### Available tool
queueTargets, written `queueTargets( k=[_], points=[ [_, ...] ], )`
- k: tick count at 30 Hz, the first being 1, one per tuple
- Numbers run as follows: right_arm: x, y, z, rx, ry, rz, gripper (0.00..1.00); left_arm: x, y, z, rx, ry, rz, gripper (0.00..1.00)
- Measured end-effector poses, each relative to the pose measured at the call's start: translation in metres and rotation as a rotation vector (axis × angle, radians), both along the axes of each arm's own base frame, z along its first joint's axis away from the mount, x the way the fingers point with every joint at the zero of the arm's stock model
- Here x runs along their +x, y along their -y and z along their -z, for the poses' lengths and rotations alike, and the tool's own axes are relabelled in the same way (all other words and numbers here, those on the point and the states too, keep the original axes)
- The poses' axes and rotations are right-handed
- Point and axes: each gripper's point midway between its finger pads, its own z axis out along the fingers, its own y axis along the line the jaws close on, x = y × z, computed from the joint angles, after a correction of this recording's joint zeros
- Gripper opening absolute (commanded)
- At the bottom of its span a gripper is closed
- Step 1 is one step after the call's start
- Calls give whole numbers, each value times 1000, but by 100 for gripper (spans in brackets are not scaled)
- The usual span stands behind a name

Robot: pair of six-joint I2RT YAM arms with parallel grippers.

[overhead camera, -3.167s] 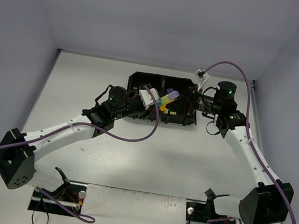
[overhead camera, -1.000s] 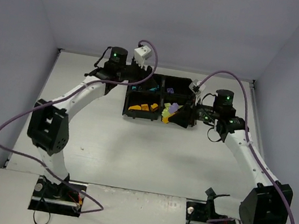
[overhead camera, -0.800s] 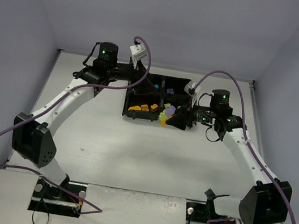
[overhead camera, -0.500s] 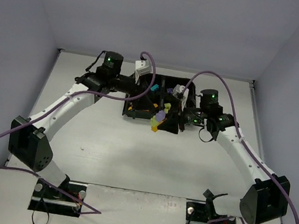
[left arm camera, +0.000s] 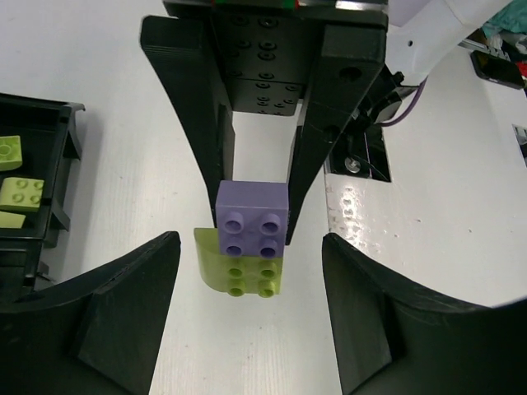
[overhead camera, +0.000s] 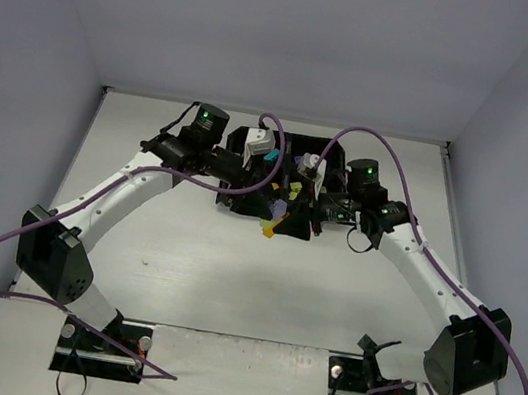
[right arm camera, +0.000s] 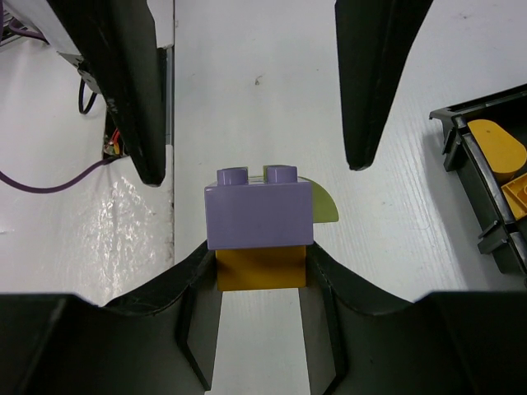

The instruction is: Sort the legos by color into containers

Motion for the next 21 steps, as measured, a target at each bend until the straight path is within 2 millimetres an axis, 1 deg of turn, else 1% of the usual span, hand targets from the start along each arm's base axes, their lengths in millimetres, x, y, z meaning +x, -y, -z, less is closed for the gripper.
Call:
queueTargets(
  k=[5, 9, 10, 15, 17, 21],
  points=[
    [-2, -2, 0, 0, -1, -7, 0, -9, 2, 4, 13, -2, 31, 63],
    [-4, -3, 0, 0, 0, -13, 0, -10, 7, 2, 7, 12, 42, 60],
    [-4, -3, 0, 0, 0, -14, 0, -8, 8, 2, 4, 15, 40, 56],
    [-4, -4, 0, 0, 0, -16, 0, -5, 10, 0, -4, 24, 32, 52],
    [-5, -4, 0, 0, 0, -19, 0, -4, 11, 0, -6, 25, 31, 47],
    [-5, -4, 0, -1, 0, -19, 0, -2, 12, 4, -5, 8, 35, 42]
  ],
)
